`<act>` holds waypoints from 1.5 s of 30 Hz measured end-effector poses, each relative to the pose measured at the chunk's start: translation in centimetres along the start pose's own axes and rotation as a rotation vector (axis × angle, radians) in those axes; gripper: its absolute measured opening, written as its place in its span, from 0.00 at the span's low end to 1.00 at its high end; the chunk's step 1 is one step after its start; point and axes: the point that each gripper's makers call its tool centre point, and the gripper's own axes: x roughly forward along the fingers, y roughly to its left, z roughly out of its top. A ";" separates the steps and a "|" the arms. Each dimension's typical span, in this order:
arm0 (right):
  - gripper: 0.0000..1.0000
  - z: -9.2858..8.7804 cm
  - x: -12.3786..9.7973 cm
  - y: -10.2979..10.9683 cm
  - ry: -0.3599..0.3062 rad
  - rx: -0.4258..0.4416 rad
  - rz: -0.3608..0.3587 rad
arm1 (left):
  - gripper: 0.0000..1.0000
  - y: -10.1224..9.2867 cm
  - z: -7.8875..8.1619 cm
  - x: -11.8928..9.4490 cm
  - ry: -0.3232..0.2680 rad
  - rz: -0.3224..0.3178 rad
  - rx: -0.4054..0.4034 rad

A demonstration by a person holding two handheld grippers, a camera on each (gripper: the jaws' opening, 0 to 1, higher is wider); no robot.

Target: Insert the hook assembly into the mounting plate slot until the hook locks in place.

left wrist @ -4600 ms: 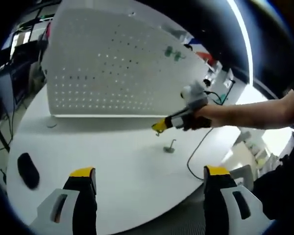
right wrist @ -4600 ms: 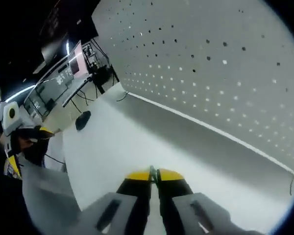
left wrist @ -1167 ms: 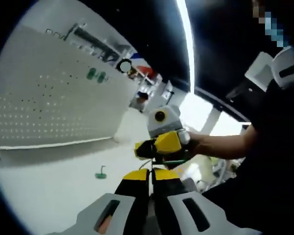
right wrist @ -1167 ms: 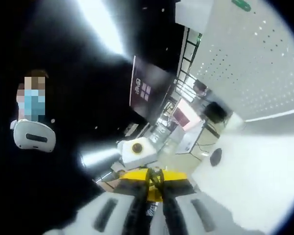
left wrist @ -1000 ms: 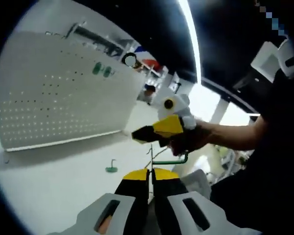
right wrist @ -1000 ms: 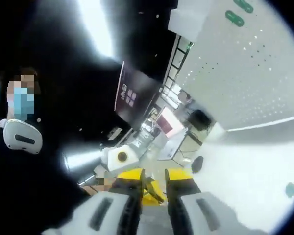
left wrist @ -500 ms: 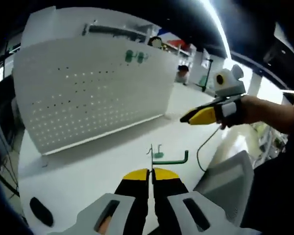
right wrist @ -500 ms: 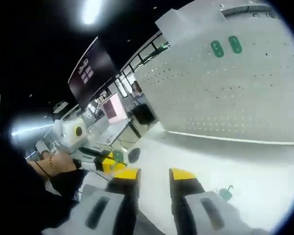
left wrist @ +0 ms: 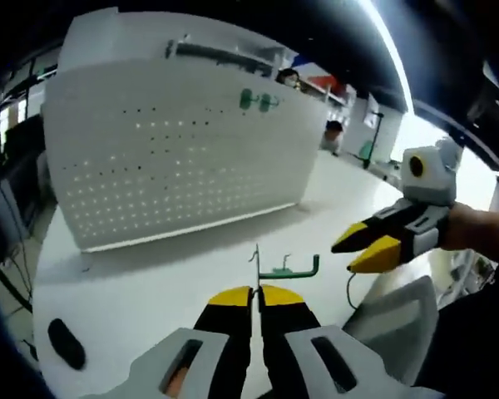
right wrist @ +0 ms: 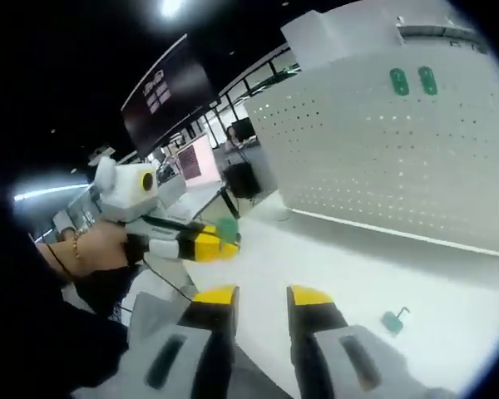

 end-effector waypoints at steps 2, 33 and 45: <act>0.21 0.7 0.5 0.8 -0.025 0.009 0.016 | 0.02 -0.1 0.1 0.0 0.001 -0.003 -0.016; 0.04 5.3 3.8 3.9 -0.185 0.244 0.122 | 0.02 -2.4 2.9 -1.0 -0.126 -0.024 -0.030; 0.02 5.3 4.0 3.9 -0.215 0.245 0.082 | 0.02 -2.1 2.9 -1.0 -0.127 0.001 -0.021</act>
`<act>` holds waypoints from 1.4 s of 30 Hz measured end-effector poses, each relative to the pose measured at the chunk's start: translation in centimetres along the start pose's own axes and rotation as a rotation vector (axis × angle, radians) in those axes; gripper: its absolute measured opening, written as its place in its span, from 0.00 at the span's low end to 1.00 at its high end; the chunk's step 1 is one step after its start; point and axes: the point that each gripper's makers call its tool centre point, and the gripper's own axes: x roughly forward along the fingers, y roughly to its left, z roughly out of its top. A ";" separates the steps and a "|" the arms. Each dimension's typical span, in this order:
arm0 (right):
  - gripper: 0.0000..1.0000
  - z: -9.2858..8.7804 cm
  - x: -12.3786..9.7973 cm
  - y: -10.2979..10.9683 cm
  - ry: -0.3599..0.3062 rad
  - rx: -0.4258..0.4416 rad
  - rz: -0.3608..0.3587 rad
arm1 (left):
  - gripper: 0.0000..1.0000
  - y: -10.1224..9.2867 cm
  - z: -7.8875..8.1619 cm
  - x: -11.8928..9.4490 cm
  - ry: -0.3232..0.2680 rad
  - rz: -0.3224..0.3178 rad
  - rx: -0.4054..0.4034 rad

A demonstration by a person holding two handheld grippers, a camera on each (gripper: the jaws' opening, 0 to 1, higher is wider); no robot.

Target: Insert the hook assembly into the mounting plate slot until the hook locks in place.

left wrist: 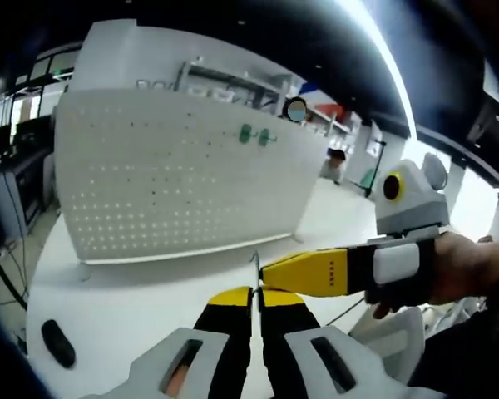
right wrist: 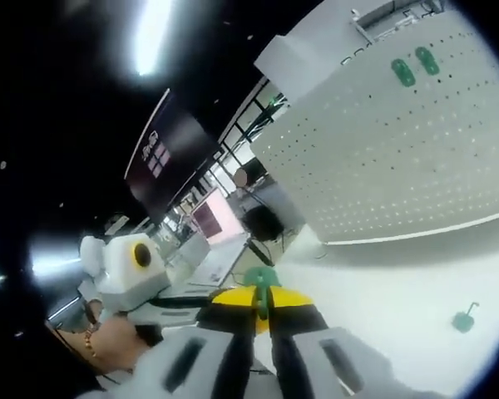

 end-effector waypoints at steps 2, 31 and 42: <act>0.01 -0.1 0.0 -0.1 0.008 -0.009 -0.005 | 0.02 -0.1 -0.2 0.0 0.005 0.000 0.001; 0.00 2.4 -1.9 -0.6 -0.041 -0.146 -0.019 | 0.51 -4.1 2.0 0.0 -0.164 -0.225 0.027; 0.00 3.0 -2.9 -1.8 -0.026 -0.146 -0.010 | 0.75 -5.4 3.0 -0.4 -0.192 -0.286 0.026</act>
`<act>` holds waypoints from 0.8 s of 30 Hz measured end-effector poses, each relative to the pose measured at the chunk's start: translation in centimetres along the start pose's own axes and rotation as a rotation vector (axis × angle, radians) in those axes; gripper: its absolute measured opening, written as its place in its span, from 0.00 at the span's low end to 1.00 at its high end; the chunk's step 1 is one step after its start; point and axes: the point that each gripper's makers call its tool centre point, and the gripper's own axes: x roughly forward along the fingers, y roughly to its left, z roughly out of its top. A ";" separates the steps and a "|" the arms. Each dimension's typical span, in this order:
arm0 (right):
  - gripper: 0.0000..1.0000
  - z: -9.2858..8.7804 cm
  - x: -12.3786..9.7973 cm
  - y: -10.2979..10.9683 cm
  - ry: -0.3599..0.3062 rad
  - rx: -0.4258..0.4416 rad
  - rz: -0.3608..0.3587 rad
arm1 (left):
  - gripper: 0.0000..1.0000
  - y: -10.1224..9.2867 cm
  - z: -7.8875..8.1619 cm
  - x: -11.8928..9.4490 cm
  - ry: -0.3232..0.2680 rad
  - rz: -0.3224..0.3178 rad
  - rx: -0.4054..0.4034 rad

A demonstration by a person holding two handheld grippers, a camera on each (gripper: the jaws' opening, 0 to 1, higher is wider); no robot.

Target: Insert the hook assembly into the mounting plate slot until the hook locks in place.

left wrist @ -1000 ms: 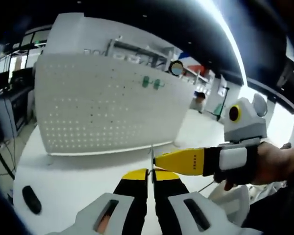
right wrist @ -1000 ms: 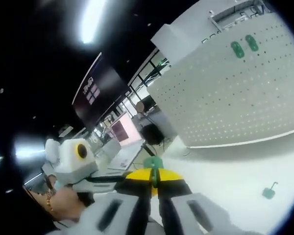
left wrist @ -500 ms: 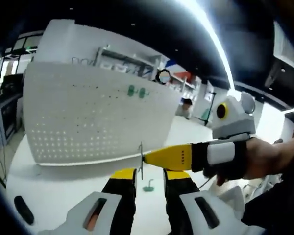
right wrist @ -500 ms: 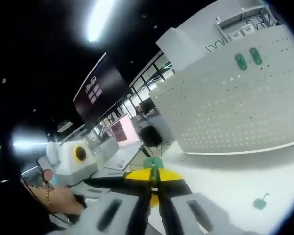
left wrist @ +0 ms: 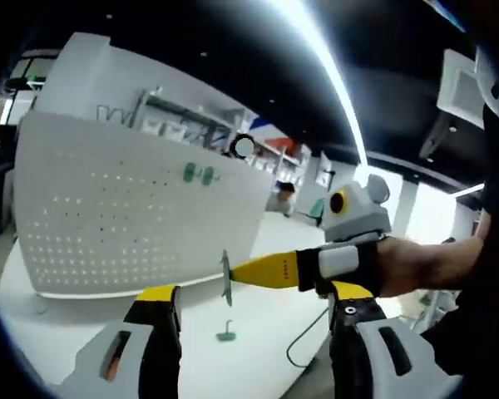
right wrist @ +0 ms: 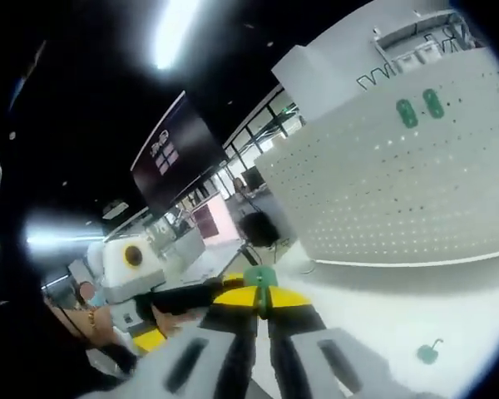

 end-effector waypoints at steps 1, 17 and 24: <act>0.00 -0.1 -0.1 -0.2 0.003 -0.010 -0.010 | 0.75 -0.1 -0.1 0.0 0.008 -0.006 -0.011; 0.00 0.6 0.0 -1.3 -0.047 -0.025 -0.064 | 1.00 0.1 0.8 -0.3 -0.043 0.018 -0.036; 0.01 1.4 0.1 -2.5 -0.075 -0.079 -0.129 | 1.00 0.2 1.1 -0.2 -0.045 0.014 -0.047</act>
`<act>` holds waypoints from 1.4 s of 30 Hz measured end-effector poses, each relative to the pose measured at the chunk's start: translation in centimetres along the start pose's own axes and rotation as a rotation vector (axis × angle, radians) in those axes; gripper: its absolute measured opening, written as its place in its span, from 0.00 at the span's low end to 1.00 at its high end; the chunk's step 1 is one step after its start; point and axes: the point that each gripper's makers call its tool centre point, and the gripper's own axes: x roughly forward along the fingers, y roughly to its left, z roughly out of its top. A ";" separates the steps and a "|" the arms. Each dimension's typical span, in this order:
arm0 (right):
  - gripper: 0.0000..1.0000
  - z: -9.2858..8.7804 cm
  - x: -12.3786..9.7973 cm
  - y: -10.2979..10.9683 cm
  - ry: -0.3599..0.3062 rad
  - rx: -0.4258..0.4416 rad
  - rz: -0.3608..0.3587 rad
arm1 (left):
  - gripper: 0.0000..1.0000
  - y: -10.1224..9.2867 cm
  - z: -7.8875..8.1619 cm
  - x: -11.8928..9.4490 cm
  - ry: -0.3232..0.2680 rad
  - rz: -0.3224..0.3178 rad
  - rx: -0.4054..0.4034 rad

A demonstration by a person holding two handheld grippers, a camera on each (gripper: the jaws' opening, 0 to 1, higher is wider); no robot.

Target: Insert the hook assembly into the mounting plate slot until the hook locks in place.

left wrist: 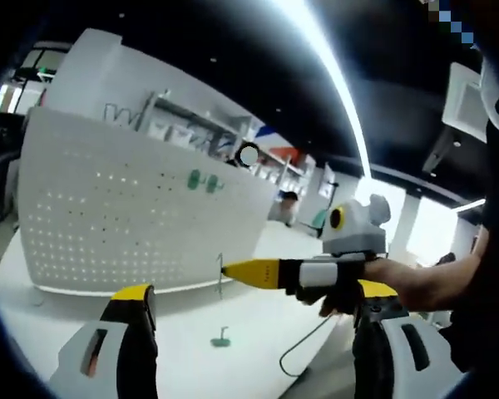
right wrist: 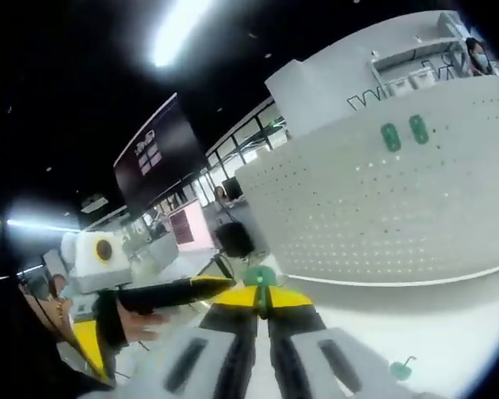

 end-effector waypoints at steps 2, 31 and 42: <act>0.01 0.5 0.2 -0.6 -0.026 -0.026 -0.032 | 1.00 0.1 0.0 0.0 0.003 0.005 0.005; 0.01 7.7 0.9 -13.7 -0.202 -0.175 -0.420 | 0.94 3.9 -0.5 -1.9 0.010 0.109 -0.098; 0.01 11.3 -0.3 -18.3 -0.249 -0.214 -0.529 | 0.94 4.8 -0.6 -2.2 0.016 0.132 -0.098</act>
